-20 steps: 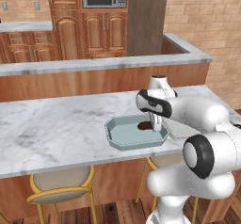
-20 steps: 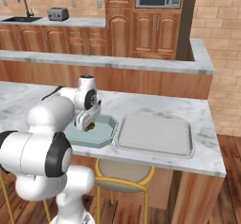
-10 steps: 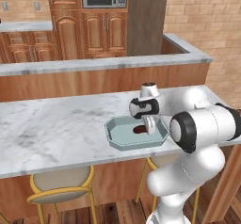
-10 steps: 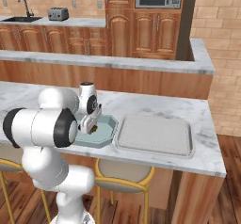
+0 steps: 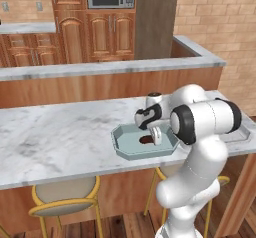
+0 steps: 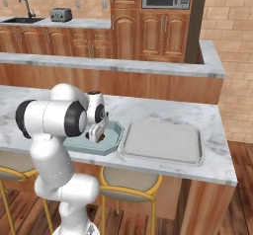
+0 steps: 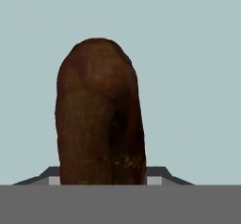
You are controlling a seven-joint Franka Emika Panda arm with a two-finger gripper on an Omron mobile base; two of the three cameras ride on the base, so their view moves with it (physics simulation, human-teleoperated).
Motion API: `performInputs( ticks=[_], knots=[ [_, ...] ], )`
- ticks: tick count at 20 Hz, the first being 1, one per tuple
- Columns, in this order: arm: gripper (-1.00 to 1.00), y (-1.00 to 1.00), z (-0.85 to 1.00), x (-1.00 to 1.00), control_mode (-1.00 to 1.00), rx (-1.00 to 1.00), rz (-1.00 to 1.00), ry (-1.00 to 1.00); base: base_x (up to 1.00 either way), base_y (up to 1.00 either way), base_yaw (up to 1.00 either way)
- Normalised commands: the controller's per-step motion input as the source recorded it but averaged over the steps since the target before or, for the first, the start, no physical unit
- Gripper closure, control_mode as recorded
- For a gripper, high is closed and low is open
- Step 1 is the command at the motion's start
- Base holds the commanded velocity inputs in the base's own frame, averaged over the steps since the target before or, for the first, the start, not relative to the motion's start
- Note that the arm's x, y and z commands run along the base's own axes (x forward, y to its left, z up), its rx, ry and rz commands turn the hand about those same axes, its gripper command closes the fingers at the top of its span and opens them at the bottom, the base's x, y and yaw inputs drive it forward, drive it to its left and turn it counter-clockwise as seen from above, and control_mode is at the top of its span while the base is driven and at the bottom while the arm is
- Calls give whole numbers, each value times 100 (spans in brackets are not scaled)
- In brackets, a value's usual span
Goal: Place the cold items (carrot and sweet potato) from the fridge in one tupperware on the dining counter. Place the warm items (kebab skewer and hot dog) in the stove area in another tupperware.
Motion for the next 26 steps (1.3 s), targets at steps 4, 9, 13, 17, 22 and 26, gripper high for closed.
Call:
performInputs(
  ticks=[4, 9, 13, 17, 22, 26],
  knots=[
    [-100, -4, -7, -3, -100, 0, 1, -10, 0, 0, 0],
    [-100, -13, 16, -29, -100, 0, 0, -23, 0, 0, 0],
    [-100, 0, 47, -33, -100, 0, 3, -21, 0, 0, 0],
    [-100, 0, 68, -17, -100, 0, 6, -17, 0, 0, 0],
    [-100, 1, 88, -26, -100, 2, 0, -10, 0, 0, 0],
    [-100, 0, 91, -43, -100, 16, -12, 0, 0, 0, 0]
  ],
)
